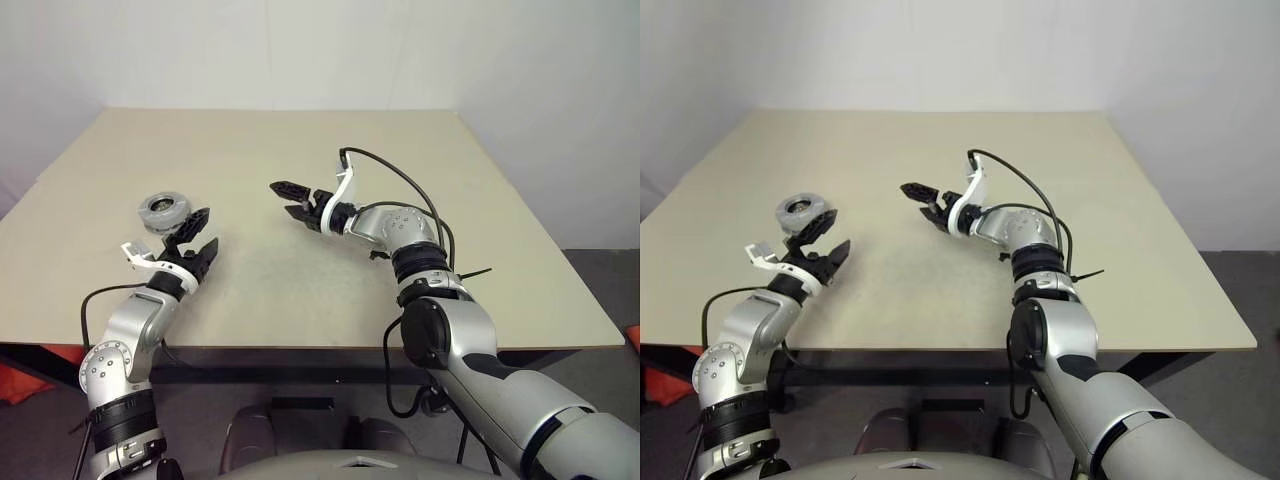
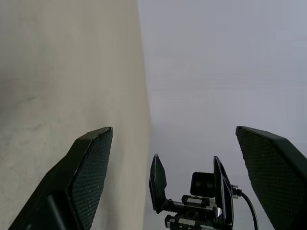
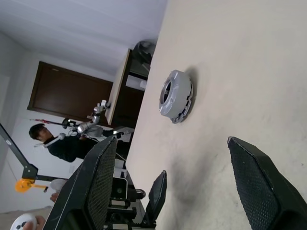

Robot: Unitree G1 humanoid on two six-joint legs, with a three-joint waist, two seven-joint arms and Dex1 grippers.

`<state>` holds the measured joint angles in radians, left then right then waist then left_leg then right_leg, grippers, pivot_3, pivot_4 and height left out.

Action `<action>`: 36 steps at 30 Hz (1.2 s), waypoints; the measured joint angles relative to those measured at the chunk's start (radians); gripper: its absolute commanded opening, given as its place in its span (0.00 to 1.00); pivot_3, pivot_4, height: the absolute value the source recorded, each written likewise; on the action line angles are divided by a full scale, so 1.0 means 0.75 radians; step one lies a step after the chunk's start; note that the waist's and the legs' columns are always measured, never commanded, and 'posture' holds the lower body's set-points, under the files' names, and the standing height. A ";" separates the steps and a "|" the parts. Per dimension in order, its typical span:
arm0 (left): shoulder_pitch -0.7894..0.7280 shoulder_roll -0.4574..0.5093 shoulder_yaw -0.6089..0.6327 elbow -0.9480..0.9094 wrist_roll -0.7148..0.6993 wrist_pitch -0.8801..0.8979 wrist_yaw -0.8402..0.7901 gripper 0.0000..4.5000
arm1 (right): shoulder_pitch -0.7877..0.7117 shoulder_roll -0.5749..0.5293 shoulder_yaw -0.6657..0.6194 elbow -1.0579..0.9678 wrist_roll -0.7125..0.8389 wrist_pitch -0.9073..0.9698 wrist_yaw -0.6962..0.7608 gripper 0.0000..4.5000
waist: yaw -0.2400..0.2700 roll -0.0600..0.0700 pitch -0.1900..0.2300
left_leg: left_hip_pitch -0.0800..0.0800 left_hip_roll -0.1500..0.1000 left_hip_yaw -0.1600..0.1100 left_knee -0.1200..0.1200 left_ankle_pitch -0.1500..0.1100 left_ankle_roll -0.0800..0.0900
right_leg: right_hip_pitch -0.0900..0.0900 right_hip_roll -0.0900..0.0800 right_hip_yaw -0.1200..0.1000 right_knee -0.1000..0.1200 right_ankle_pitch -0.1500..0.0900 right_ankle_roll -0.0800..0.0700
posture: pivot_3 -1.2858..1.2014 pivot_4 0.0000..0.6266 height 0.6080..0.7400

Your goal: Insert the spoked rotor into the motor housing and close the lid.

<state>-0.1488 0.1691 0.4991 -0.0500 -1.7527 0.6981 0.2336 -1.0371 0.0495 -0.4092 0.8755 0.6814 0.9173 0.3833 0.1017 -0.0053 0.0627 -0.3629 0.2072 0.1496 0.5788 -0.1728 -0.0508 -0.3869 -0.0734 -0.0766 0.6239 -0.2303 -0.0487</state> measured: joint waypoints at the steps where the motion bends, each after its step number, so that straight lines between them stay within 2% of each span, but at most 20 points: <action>1: -0.001 0.017 -0.004 0.000 0.016 0.001 -0.010 0.96 | 0.000 -0.003 0.013 0.000 -0.011 -0.007 0.010 0.93 | 0.000 0.000 0.000 | 0.000 0.000 0.000 0.000 0.000 0.000 | 0.000 0.000 0.000 0.000 0.000 0.000 | 0.52 0.00 1.00; 5: -0.019 0.123 -0.061 -0.006 0.192 0.004 -0.092 0.96 | 0.044 -0.058 0.176 -0.047 -0.142 -0.147 0.152 0.93 | 0.004 0.000 0.000 | 0.000 0.000 0.000 0.000 0.000 0.000 | 0.001 -0.001 0.000 0.000 -0.003 0.005 | 0.52 0.00 1.00; 7: -0.030 0.197 -0.118 -0.023 0.342 0.000 -0.145 0.96 | 0.097 -0.113 0.305 -0.095 -0.251 -0.290 0.266 0.93 | 0.007 0.000 0.000 | 0.000 0.000 -0.001 0.000 0.000 0.000 | 0.001 -0.001 0.000 -0.001 -0.002 0.005 | 0.52 0.00 1.00; 12: -0.044 0.355 -0.363 -0.100 0.867 -0.103 -0.361 0.96 | 0.245 -0.268 0.619 -0.190 -0.545 -0.754 0.583 0.93 | 0.006 0.000 0.000 | 0.000 0.000 -0.001 0.001 0.000 0.001 | 0.002 -0.001 0.000 0.000 0.000 0.010 | 0.52 0.00 1.00; 17: -0.058 0.407 -0.618 -0.029 1.366 -0.304 -0.565 0.96 | 0.276 -0.324 0.773 -0.095 -0.780 -1.190 0.622 0.93 | -0.006 0.001 0.000 | 0.001 0.000 -0.001 0.002 0.000 0.001 | 0.002 -0.001 0.000 0.001 0.001 -0.001 | 0.52 0.00 1.00; 19: -0.060 0.404 -0.684 0.013 1.524 -0.383 -0.617 0.96 | 0.303 -0.326 0.787 -0.047 -0.835 -1.331 0.616 0.93 | -0.008 0.001 0.000 | 0.000 0.000 -0.001 0.003 -0.001 0.002 | 0.001 -0.001 0.000 0.001 0.002 -0.003 | 0.52 0.00 1.00; 25: -0.070 0.371 -0.760 0.085 1.802 -0.559 -0.702 0.96 | 0.355 -0.329 0.824 0.085 -0.944 -1.635 0.579 0.93 | -0.010 0.001 0.000 | -0.001 0.000 -0.001 0.004 -0.002 0.005 | 0.001 -0.001 0.000 0.001 0.003 -0.006 | 0.52 0.00 1.00; 29: -0.070 0.352 -0.764 0.140 1.926 -0.653 -0.734 0.96 | 0.355 -0.332 0.732 0.165 -0.901 -1.652 0.558 0.93 | -0.010 0.002 0.001 | -0.001 0.000 0.000 0.006 -0.005 0.010 | 0.001 -0.001 0.000 0.001 0.004 -0.008 | 0.52 0.00 1.00; 36: -0.073 0.310 -0.760 0.198 2.018 -0.761 -0.805 0.96 | 0.270 -0.352 0.633 0.260 -0.861 -1.643 0.536 0.93 | -0.010 0.003 0.000 | 0.000 0.001 0.000 0.007 -0.005 0.011 | 0.001 -0.001 0.000 0.002 0.005 -0.010 | 0.52 0.00 1.00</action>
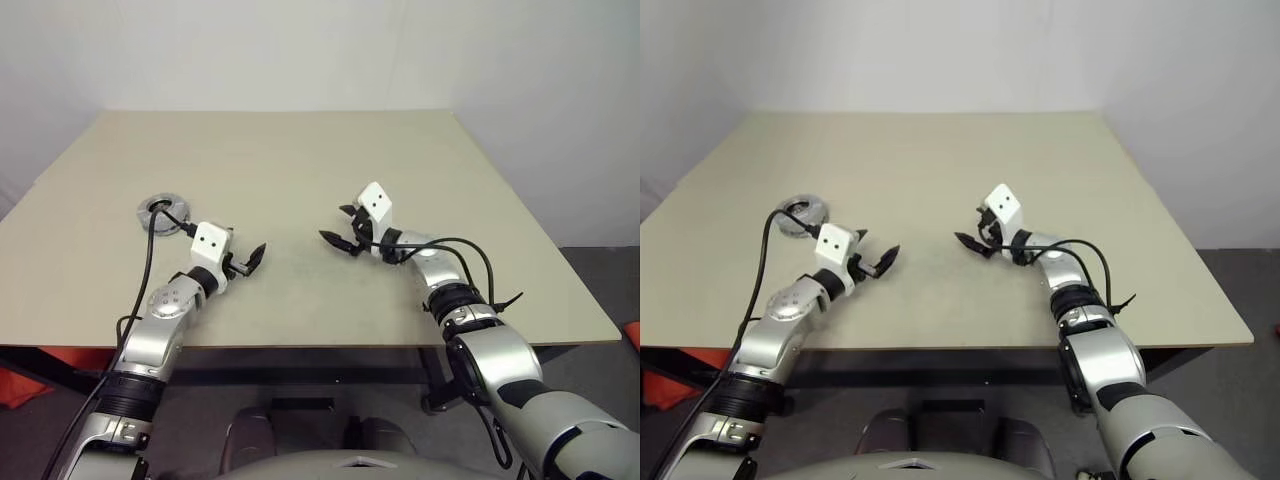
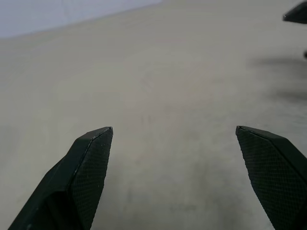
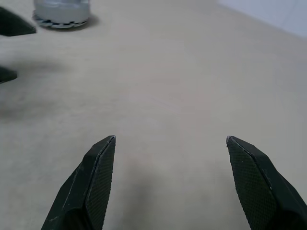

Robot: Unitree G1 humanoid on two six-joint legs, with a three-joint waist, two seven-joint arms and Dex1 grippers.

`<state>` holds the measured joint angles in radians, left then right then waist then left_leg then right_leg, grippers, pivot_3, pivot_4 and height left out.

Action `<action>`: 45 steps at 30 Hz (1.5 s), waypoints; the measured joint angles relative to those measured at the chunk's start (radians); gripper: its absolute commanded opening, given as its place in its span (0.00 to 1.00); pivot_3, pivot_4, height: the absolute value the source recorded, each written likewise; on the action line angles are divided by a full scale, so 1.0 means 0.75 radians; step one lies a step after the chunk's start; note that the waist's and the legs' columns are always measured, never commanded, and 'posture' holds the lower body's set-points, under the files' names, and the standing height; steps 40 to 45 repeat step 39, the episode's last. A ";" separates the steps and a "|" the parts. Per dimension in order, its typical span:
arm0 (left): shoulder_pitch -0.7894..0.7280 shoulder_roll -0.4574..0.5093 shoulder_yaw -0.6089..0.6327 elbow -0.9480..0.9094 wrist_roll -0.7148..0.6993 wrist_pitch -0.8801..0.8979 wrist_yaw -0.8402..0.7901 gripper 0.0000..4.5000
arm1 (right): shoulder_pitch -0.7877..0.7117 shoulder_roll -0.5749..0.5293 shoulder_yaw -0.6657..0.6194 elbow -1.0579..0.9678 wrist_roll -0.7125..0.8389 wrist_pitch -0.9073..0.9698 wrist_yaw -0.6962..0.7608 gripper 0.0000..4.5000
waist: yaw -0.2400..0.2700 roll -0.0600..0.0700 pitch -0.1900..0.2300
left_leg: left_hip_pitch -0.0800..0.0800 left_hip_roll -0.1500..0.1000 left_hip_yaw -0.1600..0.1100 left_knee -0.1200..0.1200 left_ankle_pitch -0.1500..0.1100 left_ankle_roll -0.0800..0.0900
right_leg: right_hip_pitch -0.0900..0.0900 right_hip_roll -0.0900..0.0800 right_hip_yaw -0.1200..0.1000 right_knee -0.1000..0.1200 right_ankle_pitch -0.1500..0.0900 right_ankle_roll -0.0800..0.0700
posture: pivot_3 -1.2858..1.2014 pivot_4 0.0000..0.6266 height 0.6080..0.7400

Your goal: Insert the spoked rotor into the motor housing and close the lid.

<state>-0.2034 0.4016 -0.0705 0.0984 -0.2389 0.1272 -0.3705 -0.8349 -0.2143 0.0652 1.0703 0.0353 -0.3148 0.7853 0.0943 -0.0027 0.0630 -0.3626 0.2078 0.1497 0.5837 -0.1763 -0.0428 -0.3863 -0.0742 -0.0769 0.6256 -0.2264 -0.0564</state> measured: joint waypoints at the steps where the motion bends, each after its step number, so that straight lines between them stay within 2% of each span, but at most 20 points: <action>1: -0.001 -0.007 0.003 0.009 0.006 -0.008 -0.007 0.96 | -0.003 0.001 -0.004 0.007 -0.002 -0.005 -0.004 0.93 | 0.000 0.000 0.000 | 0.000 0.000 0.000 0.000 0.000 0.000 | 0.000 0.000 0.000 0.000 0.000 0.000 | 0.52 0.00 1.00; 9: -0.002 -0.033 0.037 0.014 0.028 -0.015 -0.043 0.96 | -0.010 0.057 -0.087 0.021 0.053 0.054 0.002 0.93 | 0.000 0.001 0.000 | -0.001 0.001 0.000 0.000 0.000 0.001 | -0.001 0.000 0.000 0.000 0.000 0.000 | 0.52 0.00 1.00; 22: 0.006 -0.093 0.067 0.009 0.065 -0.008 -0.017 0.96 | -0.016 0.090 -0.086 0.021 0.027 0.041 -0.064 0.93 | 0.001 0.001 0.000 | -0.001 0.002 0.000 0.000 0.000 0.001 | -0.001 0.000 0.000 0.000 0.000 0.000 | 0.52 0.00 1.00; 45: 0.035 -0.123 0.091 -0.028 0.080 0.021 -0.002 0.96 | -0.016 0.115 -0.083 0.021 0.004 0.032 -0.080 0.93 | 0.001 0.001 0.000 | -0.001 0.004 0.000 0.000 0.000 0.001 | -0.001 0.000 0.000 -0.001 0.000 0.000 | 0.52 0.00 1.00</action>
